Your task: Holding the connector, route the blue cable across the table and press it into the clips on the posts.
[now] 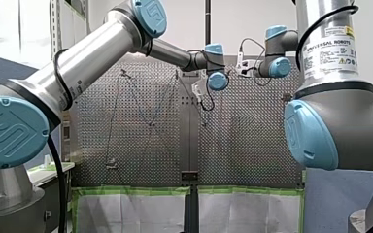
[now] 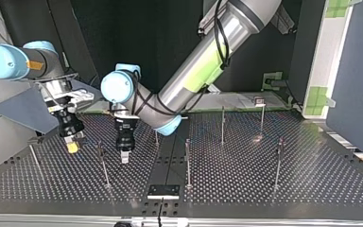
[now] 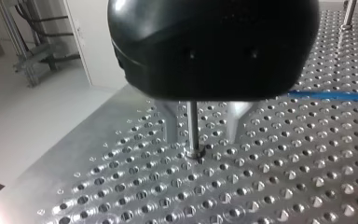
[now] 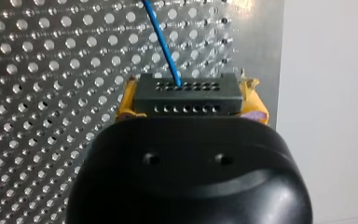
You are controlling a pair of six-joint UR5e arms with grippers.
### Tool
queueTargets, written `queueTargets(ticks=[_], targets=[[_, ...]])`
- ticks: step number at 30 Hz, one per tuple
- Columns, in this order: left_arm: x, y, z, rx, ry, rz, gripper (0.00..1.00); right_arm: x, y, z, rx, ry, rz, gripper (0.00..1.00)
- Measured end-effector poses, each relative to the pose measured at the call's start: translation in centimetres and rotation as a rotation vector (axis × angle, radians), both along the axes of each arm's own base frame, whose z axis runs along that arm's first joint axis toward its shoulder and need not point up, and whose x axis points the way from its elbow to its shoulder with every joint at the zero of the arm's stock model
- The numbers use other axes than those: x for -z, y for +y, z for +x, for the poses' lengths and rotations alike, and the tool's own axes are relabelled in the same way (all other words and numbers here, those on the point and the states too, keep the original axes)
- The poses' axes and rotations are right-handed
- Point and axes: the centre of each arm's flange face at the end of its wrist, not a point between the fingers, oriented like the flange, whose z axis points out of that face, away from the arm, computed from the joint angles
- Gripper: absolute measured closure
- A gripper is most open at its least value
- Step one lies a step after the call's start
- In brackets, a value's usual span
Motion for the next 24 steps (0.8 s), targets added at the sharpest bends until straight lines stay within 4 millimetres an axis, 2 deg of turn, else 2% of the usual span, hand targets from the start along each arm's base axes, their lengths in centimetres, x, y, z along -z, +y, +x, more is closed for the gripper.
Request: queueTargets(ticks=[1,2,14,24], targets=[[0.0,-0.1,-0.1,0.002,0.001,0.002,0.16,0.0,0.0,0.0,0.000,0.000,0.000,1.00],[0.1,-0.2,-0.3,0.003,0.003,0.005,0.00,0.0,0.0,0.0,0.000,0.000,0.000,1.00],[1.1,-1.1,-3.1,-0.008,0.090,0.031,0.00,0.0,0.0,0.0,-0.001,0.000,0.000,1.00],[0.9,-2.0,-6.6,-0.037,0.155,0.014,0.00,0.0,0.0,0.0,-0.001,0.000,0.000,1.00]])
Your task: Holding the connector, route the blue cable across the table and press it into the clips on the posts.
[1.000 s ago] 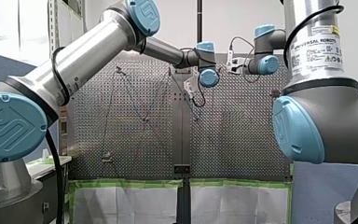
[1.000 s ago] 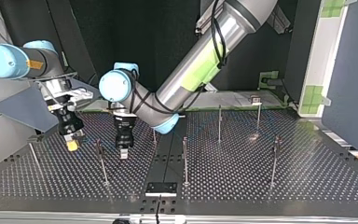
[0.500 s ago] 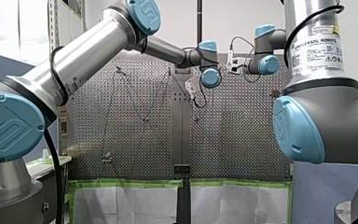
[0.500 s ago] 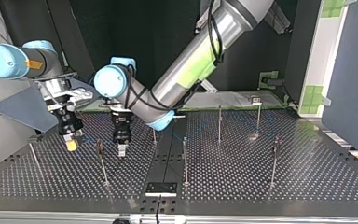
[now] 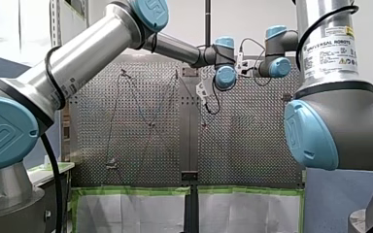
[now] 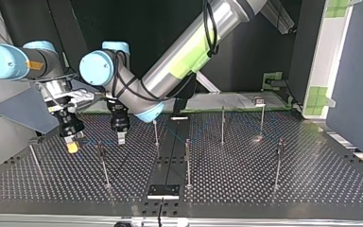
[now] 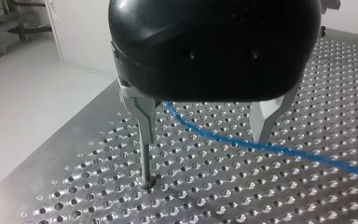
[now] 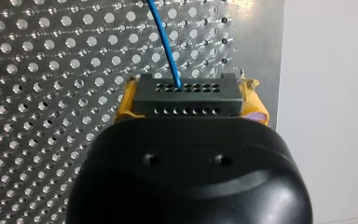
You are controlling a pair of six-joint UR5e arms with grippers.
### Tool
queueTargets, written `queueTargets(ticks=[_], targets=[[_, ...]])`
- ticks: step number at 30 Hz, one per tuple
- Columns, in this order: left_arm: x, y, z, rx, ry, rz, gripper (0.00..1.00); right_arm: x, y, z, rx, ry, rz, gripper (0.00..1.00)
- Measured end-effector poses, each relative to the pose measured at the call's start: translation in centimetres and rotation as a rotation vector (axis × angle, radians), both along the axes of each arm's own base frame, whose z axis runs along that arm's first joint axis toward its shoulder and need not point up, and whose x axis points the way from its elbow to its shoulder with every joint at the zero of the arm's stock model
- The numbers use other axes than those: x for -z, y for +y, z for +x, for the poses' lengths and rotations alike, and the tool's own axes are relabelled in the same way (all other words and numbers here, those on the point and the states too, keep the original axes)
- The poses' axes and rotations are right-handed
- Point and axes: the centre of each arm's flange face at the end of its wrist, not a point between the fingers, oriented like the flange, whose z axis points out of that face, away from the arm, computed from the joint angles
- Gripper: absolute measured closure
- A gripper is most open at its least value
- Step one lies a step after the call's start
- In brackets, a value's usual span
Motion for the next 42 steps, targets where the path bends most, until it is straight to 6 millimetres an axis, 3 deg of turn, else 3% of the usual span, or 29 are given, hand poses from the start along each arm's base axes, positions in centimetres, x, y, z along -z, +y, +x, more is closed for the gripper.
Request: queueTargets(ticks=[14,28,42], targets=[[0.2,-0.9,-5.1,-0.052,0.075,0.034,0.00,0.0,0.0,0.0,0.000,0.000,0.000,1.00],[-3.5,-0.4,-8.8,0.001,0.019,-0.054,0.00,0.0,0.0,0.0,0.000,0.000,0.000,1.00],[-7.5,2.8,-9.4,0.037,-0.067,-0.146,0.00,0.0,0.0,0.0,0.000,0.000,0.000,1.00]])
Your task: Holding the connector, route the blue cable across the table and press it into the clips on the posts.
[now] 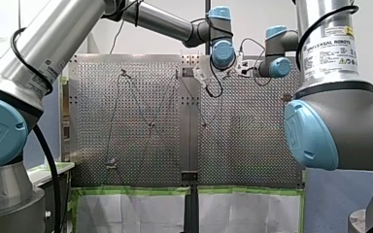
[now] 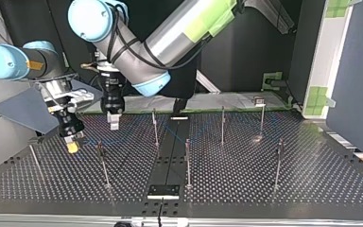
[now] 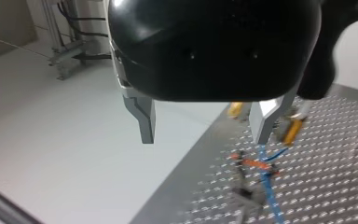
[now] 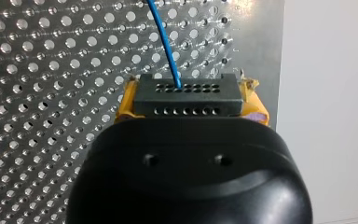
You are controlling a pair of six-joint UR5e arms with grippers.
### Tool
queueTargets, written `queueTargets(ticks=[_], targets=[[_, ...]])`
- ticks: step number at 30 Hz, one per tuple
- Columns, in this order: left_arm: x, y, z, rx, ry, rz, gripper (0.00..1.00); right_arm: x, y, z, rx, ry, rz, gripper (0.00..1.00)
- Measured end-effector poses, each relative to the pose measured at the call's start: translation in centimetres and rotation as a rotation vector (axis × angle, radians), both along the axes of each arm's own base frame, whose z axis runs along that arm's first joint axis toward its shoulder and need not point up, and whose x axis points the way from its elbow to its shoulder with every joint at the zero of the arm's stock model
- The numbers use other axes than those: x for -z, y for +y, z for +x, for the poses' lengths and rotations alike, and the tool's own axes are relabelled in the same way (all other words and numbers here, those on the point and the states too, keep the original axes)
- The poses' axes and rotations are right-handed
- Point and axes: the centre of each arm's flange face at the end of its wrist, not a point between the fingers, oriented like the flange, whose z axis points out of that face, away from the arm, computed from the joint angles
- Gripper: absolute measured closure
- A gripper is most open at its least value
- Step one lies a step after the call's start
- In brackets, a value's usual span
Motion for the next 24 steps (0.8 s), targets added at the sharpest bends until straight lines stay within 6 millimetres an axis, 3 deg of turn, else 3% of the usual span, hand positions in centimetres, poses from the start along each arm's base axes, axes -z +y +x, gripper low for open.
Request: queueTargets(ticks=[24], targets=[[-5.5,5.2,-4.1,-0.051,-0.147,0.011,0.00,0.0,0.0,0.0,0.000,0.000,0.000,1.00]])
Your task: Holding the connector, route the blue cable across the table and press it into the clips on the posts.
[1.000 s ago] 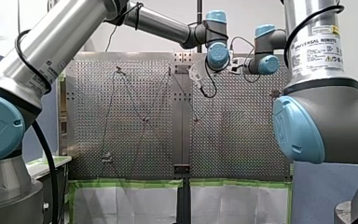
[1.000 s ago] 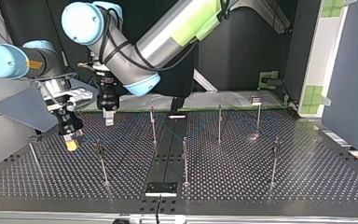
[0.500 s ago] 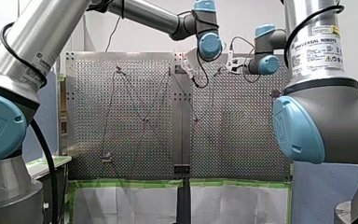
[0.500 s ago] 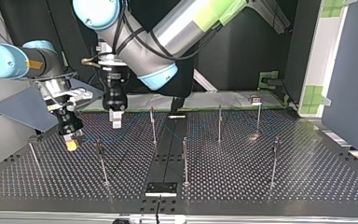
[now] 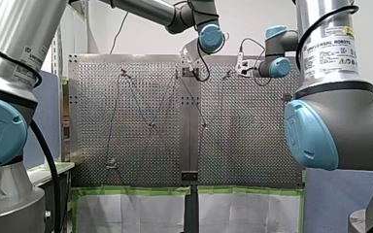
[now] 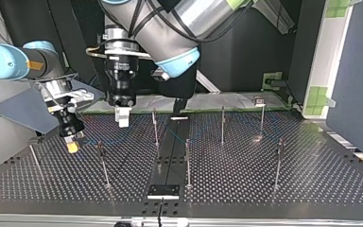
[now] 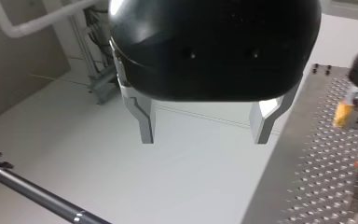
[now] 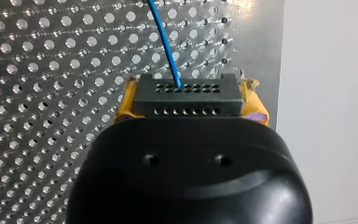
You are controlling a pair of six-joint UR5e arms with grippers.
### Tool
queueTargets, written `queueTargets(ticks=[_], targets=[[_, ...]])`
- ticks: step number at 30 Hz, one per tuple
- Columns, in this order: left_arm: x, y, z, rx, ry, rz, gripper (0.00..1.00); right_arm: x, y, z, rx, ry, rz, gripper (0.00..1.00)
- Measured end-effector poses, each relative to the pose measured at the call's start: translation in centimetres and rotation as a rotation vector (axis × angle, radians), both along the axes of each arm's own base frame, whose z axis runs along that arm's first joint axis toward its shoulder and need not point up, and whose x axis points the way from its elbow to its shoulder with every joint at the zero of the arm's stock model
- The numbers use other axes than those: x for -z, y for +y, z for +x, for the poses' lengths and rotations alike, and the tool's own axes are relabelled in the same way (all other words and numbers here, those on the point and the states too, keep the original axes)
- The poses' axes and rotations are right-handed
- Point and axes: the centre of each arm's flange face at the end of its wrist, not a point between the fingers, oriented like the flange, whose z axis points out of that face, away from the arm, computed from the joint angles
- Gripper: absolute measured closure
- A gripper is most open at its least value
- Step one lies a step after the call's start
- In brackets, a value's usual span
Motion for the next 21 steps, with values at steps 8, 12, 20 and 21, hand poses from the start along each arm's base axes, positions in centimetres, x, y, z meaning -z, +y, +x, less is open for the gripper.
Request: queueTargets(ticks=[8,12,20,21], targets=[[-0.3,1.3,-1.0,0.000,-0.030,-0.034,0.00,0.0,0.0,0.0,0.000,0.000,0.000,1.00],[1.0,1.4,-1.2,0.000,-0.032,-0.036,0.00,0.0,0.0,0.0,0.000,0.000,0.000,1.00],[3.5,1.7,-1.4,0.000,-0.032,-0.036,0.00,0.0,0.0,0.0,0.000,0.000,0.000,1.00],[3.9,1.8,-1.5,0.000,-0.032,-0.036,0.00,0.0,0.0,0.0,0.000,0.000,0.000,1.00]])
